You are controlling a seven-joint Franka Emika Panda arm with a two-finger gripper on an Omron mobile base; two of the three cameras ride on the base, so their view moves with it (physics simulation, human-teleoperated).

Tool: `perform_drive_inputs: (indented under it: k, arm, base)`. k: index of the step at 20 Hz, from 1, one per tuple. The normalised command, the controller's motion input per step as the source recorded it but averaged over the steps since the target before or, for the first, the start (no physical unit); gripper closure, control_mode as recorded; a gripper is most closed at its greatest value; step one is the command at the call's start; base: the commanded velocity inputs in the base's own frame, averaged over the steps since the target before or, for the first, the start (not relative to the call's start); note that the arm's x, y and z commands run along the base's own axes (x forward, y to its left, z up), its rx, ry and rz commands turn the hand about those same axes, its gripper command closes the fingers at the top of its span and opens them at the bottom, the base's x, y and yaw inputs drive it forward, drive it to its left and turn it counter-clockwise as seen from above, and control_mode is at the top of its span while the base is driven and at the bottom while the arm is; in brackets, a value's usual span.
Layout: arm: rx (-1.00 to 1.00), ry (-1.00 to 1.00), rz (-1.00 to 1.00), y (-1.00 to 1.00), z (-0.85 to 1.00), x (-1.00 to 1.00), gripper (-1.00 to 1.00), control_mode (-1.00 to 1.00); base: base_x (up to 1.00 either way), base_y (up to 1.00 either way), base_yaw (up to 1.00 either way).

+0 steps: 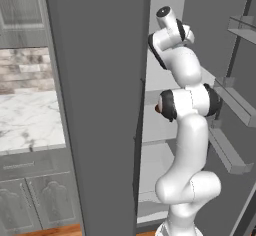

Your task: Take out the milk from the fridge and place it on the tray on the counter. Then take the sugar cube near the tray and place it in the tray.

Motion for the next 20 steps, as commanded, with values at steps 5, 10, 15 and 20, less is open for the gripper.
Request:
perform_drive_inputs:
  k: [5,10,15,20]
  arm:
    - [0.02,-0.02,0.03,0.0,0.01,-0.32,1.0,-1.0]
    - [0.09,0.0,0.18,0.1,0.2,-0.71,1.0,-1.0]
    - [0.02,-0.02,0.22,0.09,0.09,-0.83,1.0,-1.0]
    - [0.0,-0.18,0.2,0.04,0.0,-1.0,1.0,-1.0]
  base:
    - [0.0,0.0,0.0]
    - [0.0,0.0,0.0]
    - [0.0,0.0,0.0]
    - [0.0,0.0,0.0]
